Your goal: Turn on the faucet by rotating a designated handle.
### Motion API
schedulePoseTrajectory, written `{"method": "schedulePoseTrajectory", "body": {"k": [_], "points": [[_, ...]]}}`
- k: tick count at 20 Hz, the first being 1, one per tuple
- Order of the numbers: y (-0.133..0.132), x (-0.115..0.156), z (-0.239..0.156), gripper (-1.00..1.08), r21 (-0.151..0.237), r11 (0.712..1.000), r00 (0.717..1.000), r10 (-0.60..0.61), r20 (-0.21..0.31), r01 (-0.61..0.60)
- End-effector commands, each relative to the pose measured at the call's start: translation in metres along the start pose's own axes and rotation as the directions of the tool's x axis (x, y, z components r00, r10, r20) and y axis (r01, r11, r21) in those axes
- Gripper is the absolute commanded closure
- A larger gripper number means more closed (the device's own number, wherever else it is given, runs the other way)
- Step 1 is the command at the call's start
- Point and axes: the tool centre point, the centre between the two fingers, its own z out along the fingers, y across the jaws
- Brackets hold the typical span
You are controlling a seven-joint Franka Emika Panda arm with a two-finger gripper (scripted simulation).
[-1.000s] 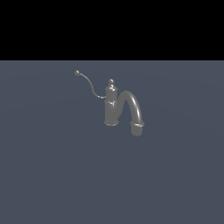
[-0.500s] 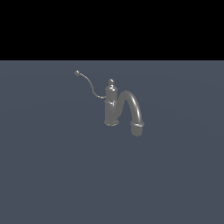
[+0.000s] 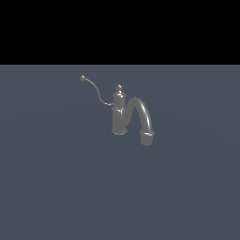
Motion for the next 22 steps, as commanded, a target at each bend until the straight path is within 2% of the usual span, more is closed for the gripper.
{"method": "schedulePoseTrajectory", "body": {"k": [1,7,12,17,22], "points": [[-0.002,0.007,0.0,1.08,0.003,1.0,1.0,0.026,-0.001,-0.026],[-0.008,0.034,0.002,1.08,0.014,0.993,0.993,0.119,-0.003,-0.119],[-0.016,0.065,0.006,1.08,0.026,0.974,0.974,0.225,-0.003,-0.225],[-0.025,0.097,0.014,1.08,0.038,0.942,0.942,0.335,-0.001,-0.335],[-0.035,0.13,0.025,1.08,0.048,0.896,0.897,0.442,0.004,-0.441]]}}
